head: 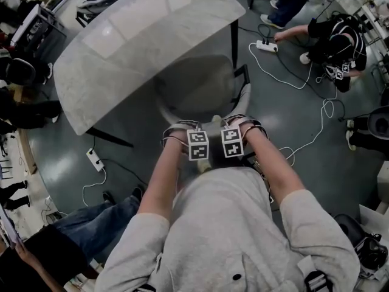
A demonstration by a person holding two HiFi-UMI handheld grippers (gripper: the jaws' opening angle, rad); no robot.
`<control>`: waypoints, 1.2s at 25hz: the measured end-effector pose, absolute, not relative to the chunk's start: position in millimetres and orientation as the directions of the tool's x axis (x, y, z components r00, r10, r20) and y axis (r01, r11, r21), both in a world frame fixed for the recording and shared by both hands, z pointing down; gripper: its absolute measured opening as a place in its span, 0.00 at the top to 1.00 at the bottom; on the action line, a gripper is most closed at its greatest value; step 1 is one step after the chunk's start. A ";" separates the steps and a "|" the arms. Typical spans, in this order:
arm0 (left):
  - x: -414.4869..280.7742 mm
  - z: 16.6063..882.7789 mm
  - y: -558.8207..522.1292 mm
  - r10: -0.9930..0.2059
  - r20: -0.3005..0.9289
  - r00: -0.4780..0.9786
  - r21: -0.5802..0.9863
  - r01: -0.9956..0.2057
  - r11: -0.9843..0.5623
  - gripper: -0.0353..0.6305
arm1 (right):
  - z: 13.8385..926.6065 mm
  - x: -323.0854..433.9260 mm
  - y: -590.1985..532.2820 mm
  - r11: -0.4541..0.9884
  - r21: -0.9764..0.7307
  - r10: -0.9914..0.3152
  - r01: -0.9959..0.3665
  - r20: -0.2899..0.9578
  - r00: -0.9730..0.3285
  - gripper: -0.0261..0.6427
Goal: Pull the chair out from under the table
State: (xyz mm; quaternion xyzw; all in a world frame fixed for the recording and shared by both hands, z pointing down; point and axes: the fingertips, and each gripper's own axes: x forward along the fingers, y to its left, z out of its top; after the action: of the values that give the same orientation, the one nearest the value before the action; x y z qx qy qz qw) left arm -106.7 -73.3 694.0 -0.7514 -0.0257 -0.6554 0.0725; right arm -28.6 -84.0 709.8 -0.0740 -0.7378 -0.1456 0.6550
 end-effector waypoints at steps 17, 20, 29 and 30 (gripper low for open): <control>-105.8 694.3 -11.9 -0.054 0.989 0.138 -0.076 0.155 -0.985 0.78 | 710.6 -26.3 -20.7 0.952 0.117 -0.084 0.282 0.988 -0.126 0.80; -104.9 694.2 -1.8 -0.047 0.989 0.140 -0.069 0.154 -0.986 0.78 | 710.6 -25.5 -11.0 0.952 0.112 -0.079 0.284 0.989 -0.123 0.80; -102.4 692.8 13.1 -0.052 0.989 0.137 -0.072 0.151 -0.986 0.78 | 708.9 -23.2 3.8 0.952 0.111 -0.079 0.286 0.989 -0.124 0.80; -101.6 692.6 14.8 -0.053 0.989 0.137 -0.074 0.149 -0.986 0.78 | 708.6 -22.5 5.5 0.951 0.112 -0.079 0.287 0.989 -0.125 0.80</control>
State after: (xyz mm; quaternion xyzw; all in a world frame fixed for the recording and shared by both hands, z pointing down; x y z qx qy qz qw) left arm -101.6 14.8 692.6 -0.7502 -0.0318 -0.6559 0.0769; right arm -22.5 5.5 708.6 -0.0705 -0.7370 -0.1389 0.6577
